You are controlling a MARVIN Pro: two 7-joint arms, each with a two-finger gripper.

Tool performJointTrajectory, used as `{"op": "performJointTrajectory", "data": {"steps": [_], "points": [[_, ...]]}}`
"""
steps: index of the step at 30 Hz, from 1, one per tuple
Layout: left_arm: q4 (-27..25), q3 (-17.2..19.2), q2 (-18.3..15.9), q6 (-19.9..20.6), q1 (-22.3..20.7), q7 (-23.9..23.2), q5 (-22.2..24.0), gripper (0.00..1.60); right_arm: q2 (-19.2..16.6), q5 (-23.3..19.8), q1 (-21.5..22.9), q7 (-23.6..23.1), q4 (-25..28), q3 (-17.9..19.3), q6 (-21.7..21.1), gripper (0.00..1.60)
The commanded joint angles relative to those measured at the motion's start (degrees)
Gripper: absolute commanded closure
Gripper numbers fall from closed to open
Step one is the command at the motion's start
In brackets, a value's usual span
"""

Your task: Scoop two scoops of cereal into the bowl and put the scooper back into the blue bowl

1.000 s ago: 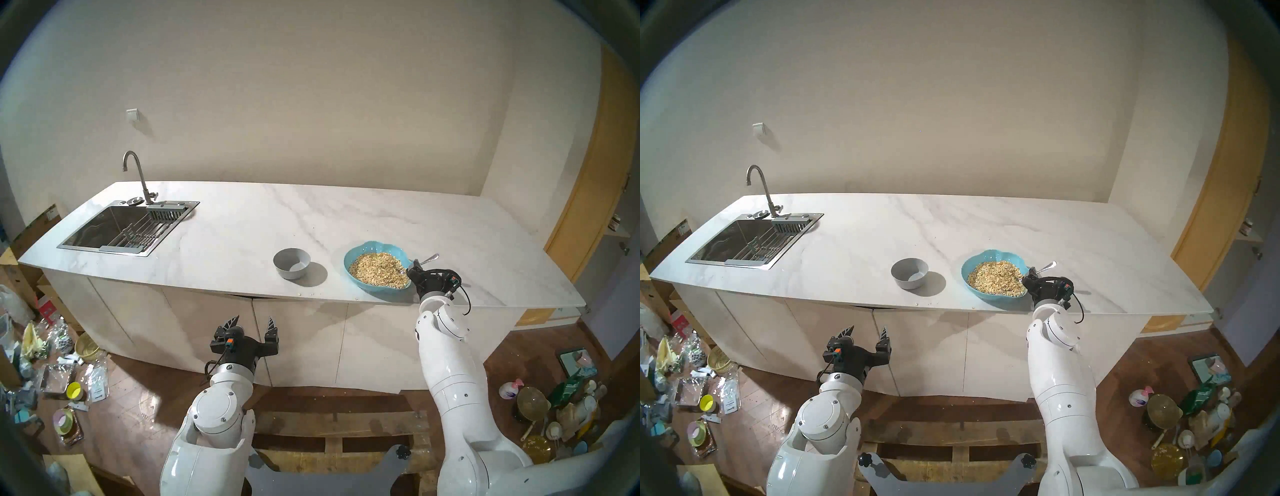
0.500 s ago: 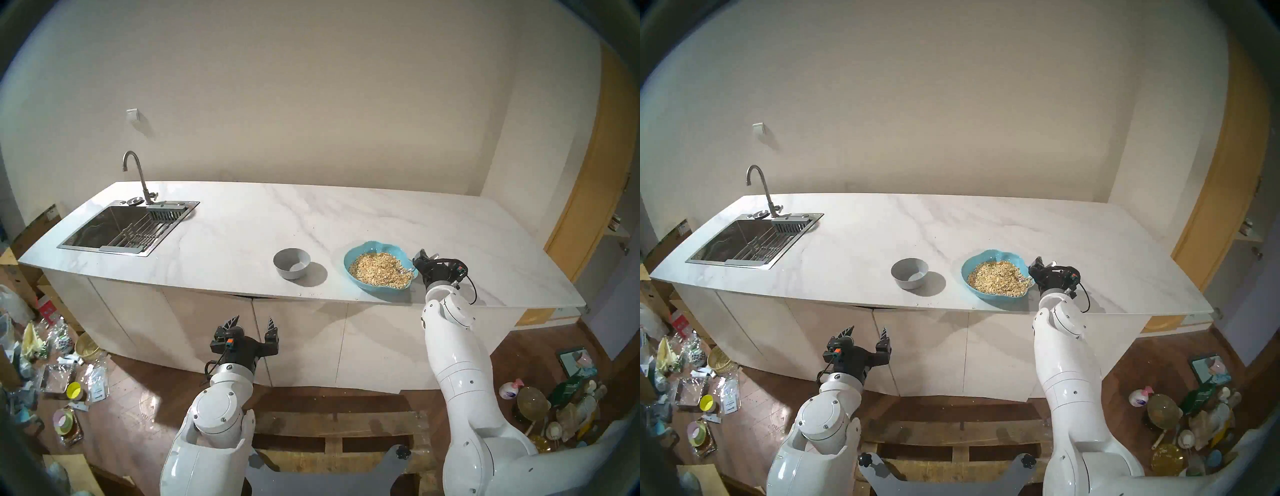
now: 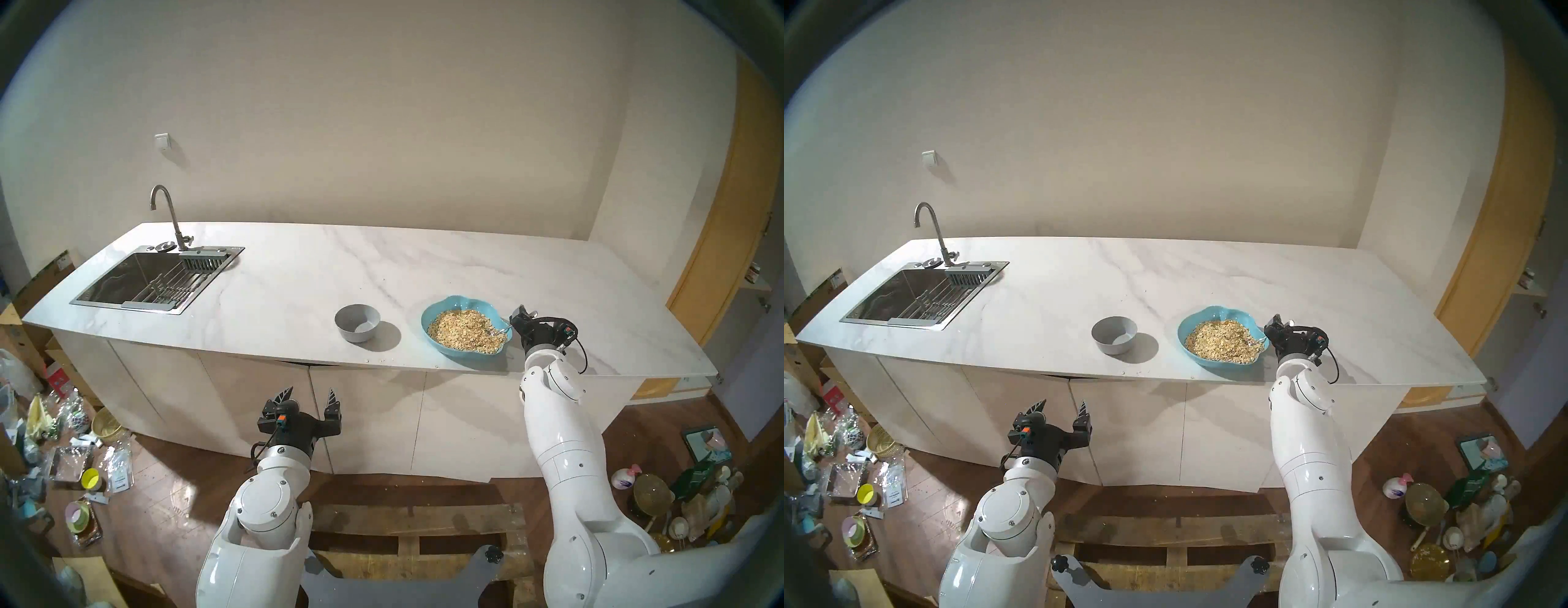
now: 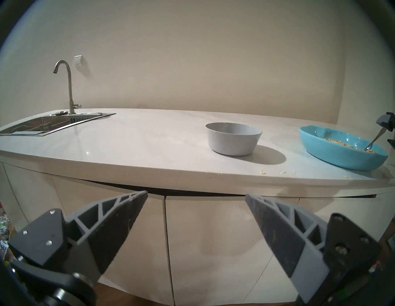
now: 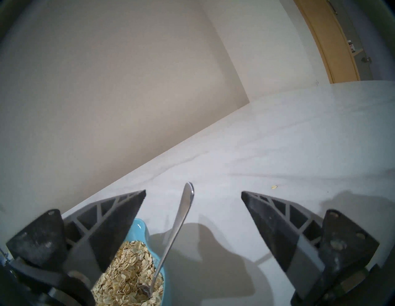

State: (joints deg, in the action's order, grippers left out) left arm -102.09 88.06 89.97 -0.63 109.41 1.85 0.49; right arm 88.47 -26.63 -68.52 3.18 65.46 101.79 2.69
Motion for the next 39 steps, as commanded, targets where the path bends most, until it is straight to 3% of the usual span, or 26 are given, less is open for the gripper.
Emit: {"op": "performJointTrajectory", "data": {"steps": [1, 24, 26, 28, 29, 39], "points": [[-1.5, -0.1, 0.0, -0.3, -0.2, -0.2, 0.1, 0.0, 0.7, -1.1, 1.7, -0.9, 0.6, -0.1, 0.1, 0.0], [-1.4, -0.1, 0.0, -0.3, -0.3, -0.2, 0.1, 0.0, 1.0, -1.9, 5.1, -0.4, -3.8, 0.5, 1.8, 0.0], [-1.4, -0.1, 0.0, -0.3, -0.3, -0.2, 0.1, 0.0, 1.1, -2.4, 5.4, -0.5, -4.4, 1.1, 2.2, 0.81], [-1.4, -0.2, 0.0, -0.3, -0.3, -0.2, 0.1, 0.0, 0.9, -2.5, 5.6, -0.7, -4.9, 1.2, 2.3, 1.21], [-1.4, -0.2, 0.0, -0.3, -0.3, -0.2, 0.1, 0.0, 0.9, -2.5, 5.6, -0.8, -5.0, 1.2, 2.4, 1.6], [-1.5, -0.2, 0.0, -0.3, -0.2, -0.2, 0.1, 0.0, 0.8, -3.1, 6.6, -1.5, -6.8, 1.8, 2.5, 1.6]]}}
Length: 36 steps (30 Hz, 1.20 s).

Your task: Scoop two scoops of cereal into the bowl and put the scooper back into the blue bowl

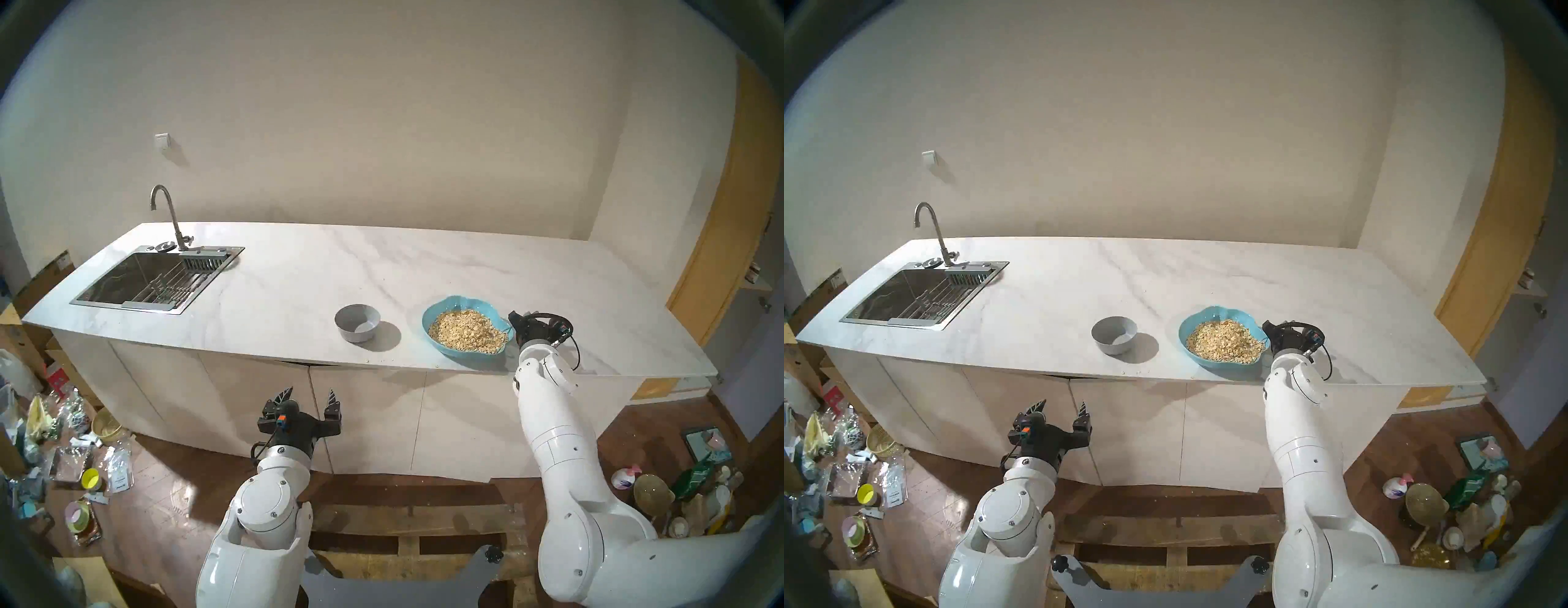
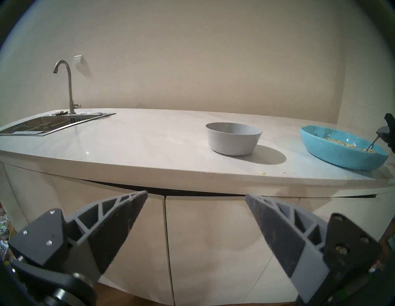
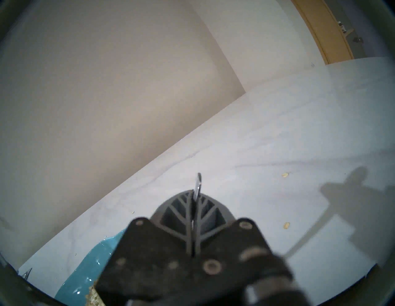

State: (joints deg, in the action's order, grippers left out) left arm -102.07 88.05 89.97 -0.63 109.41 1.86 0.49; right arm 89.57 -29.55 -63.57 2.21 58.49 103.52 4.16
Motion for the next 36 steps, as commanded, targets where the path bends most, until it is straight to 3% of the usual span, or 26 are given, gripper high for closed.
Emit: {"op": "performJointTrajectory", "data": {"steps": [1, 8, 21, 36], "points": [[-1.5, -0.1, 0.0, -0.3, -0.2, -0.2, 0.1, 0.0, -0.3, -0.2, 1.7, -0.5, 0.1, 0.2, 1.0, 1.6], [-1.5, -0.1, 0.0, -0.3, -0.3, -0.2, 0.1, 0.0, 0.1, 0.9, 1.4, 1.9, 2.1, -0.6, -1.0, 1.6], [-1.5, -0.2, 0.0, -0.3, -0.3, -0.2, 0.1, 0.0, 2.6, 4.3, -0.1, 9.3, 6.5, -5.4, -4.6, 1.6], [-1.5, -0.2, 0.0, -0.3, -0.2, -0.2, 0.1, 0.0, 5.6, 1.9, 0.9, 16.7, 7.3, -3.8, -8.7, 1.6]]}}
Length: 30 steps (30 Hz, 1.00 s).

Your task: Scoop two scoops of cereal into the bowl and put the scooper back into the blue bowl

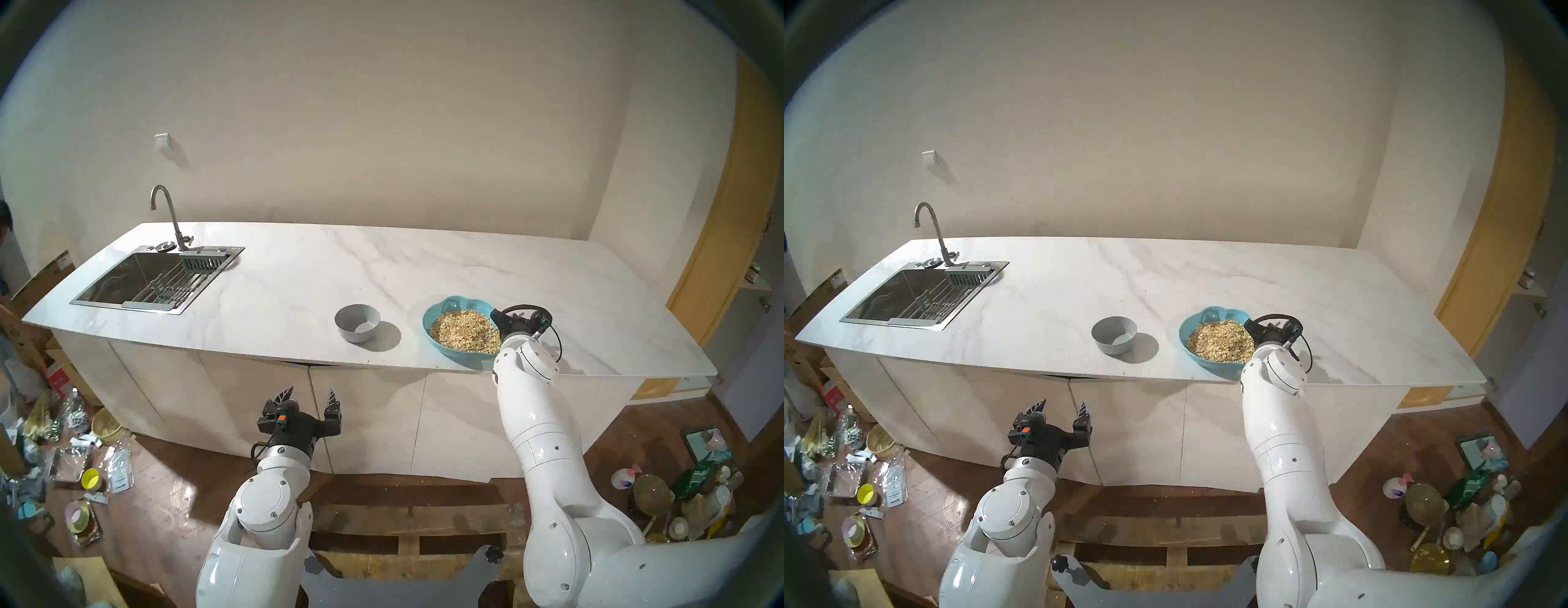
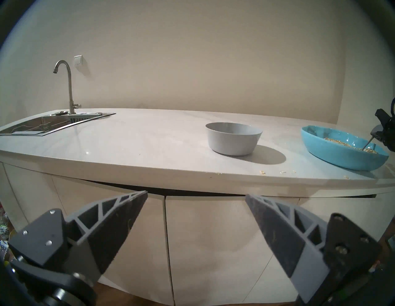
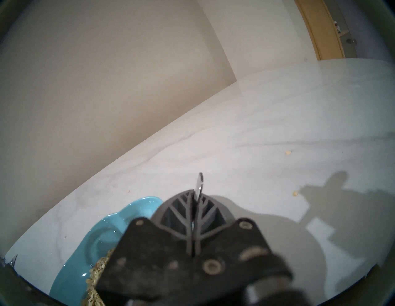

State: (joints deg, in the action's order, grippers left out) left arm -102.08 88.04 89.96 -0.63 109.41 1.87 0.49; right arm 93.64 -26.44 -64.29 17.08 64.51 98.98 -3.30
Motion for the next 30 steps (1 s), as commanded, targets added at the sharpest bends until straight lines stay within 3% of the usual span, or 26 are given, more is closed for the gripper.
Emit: {"op": "performJointTrajectory", "data": {"steps": [1, 14, 18, 30], "points": [[-1.5, -0.1, 0.0, -0.3, -0.2, -0.2, 0.1, 0.0, 1.7, -1.4, 1.8, 2.3, 1.2, 0.9, -1.7, 1.6], [-1.5, -0.1, 0.0, -0.3, -0.2, -0.2, 0.1, 0.0, 3.0, -3.1, 2.8, 6.2, 1.3, 2.8, -2.9, 1.6], [-1.5, -0.1, 0.0, -0.3, -0.3, -0.2, 0.1, 0.0, 3.7, -5.6, 3.2, 6.4, 1.8, 4.4, -4.3, 1.6], [-1.4, -0.1, 0.0, -0.3, -0.3, -0.2, 0.1, 0.0, 5.3, -8.3, 5.2, 7.8, 2.3, 4.7, -7.3, 1.6]]}}
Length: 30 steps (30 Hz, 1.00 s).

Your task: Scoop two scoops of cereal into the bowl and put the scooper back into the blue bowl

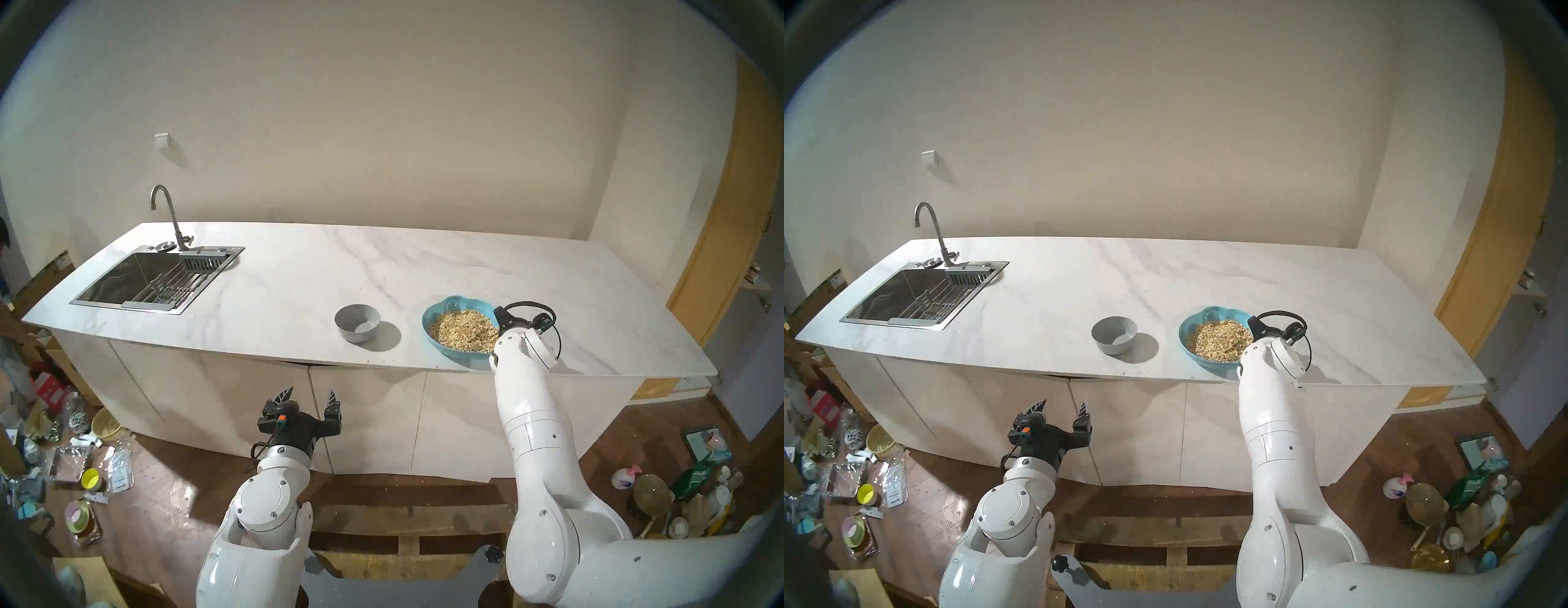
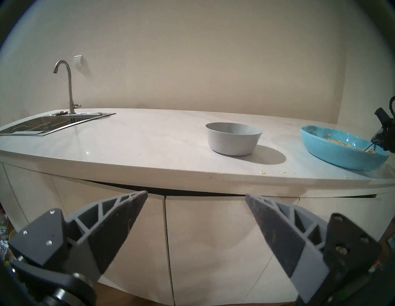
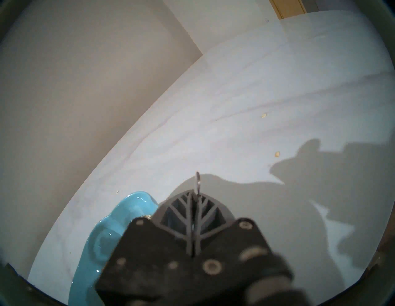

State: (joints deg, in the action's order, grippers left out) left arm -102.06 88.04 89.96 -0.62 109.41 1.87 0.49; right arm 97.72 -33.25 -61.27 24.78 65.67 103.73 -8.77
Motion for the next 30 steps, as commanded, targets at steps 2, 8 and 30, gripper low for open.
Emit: {"op": "performJointTrajectory", "data": {"steps": [2, 8, 30], "points": [[-1.5, -0.1, 0.0, -0.3, -0.3, -0.2, 0.1, 0.0, 1.4, -1.9, 2.5, 0.5, 1.1, 0.1, -2.3, 1.6], [-1.5, -0.1, 0.0, -0.3, -0.3, -0.2, 0.1, 0.0, 1.7, -2.5, 2.9, 1.5, 1.4, -0.1, -2.9, 1.6], [-1.5, -0.1, 0.0, -0.3, -0.3, -0.2, 0.1, 0.0, 2.7, -7.2, 4.4, 4.0, 2.9, 2.6, -5.5, 1.6]]}}
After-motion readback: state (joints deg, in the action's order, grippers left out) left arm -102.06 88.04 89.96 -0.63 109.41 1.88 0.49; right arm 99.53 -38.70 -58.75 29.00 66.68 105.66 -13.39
